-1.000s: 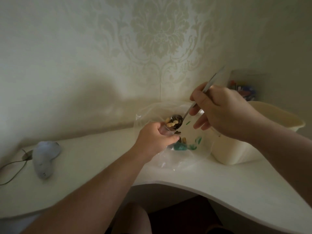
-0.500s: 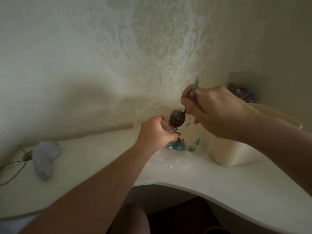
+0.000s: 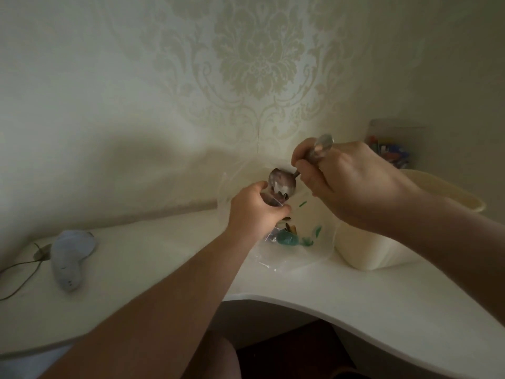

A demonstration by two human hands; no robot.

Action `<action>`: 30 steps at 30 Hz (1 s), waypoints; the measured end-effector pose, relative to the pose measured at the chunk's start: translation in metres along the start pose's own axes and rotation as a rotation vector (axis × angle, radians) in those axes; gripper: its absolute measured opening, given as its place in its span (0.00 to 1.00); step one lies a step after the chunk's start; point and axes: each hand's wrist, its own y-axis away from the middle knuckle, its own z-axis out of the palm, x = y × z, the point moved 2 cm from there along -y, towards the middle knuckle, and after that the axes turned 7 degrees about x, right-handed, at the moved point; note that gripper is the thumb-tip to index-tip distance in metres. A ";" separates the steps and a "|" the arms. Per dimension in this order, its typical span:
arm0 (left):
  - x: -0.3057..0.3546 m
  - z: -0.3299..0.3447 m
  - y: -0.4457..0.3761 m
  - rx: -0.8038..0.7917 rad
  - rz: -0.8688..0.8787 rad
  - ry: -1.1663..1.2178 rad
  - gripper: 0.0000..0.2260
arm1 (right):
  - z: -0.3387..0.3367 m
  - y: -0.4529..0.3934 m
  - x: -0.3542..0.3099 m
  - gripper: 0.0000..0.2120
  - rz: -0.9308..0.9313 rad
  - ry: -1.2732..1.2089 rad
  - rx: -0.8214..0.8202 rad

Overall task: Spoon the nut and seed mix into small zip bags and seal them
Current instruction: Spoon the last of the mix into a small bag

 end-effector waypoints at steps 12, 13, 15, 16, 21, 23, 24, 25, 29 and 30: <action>-0.013 -0.005 -0.006 -0.114 -0.096 0.041 0.22 | 0.018 0.019 0.012 0.16 0.082 0.020 0.053; -0.016 -0.010 -0.007 -0.186 -0.102 -0.054 0.10 | 0.022 0.022 0.013 0.15 0.110 0.029 0.028; -0.017 -0.015 -0.004 -0.322 -0.131 -0.200 0.15 | 0.033 0.032 0.014 0.12 0.166 0.019 -0.046; -0.016 -0.018 -0.001 -0.332 -0.139 -0.229 0.18 | 0.039 0.038 0.015 0.11 0.191 0.011 -0.076; -0.029 -0.023 0.001 -0.354 -0.149 -0.408 0.30 | 0.062 0.059 0.026 0.13 0.308 0.020 -0.129; -0.028 -0.025 0.003 -0.399 -0.103 -0.421 0.36 | 0.063 0.061 0.027 0.11 0.299 0.060 -0.145; -0.025 -0.026 0.004 -0.404 -0.082 -0.414 0.36 | 0.063 0.061 0.026 0.11 0.286 0.077 -0.143; -0.025 -0.027 0.004 -0.392 -0.053 -0.399 0.36 | 0.062 0.060 0.026 0.11 0.299 0.074 -0.127; -0.019 -0.035 -0.005 -0.153 0.117 -0.471 0.28 | 0.061 0.059 0.030 0.16 0.363 -0.001 -0.088; -0.019 -0.036 -0.005 -0.117 0.142 -0.524 0.27 | 0.060 0.059 0.030 0.18 0.363 -0.004 -0.090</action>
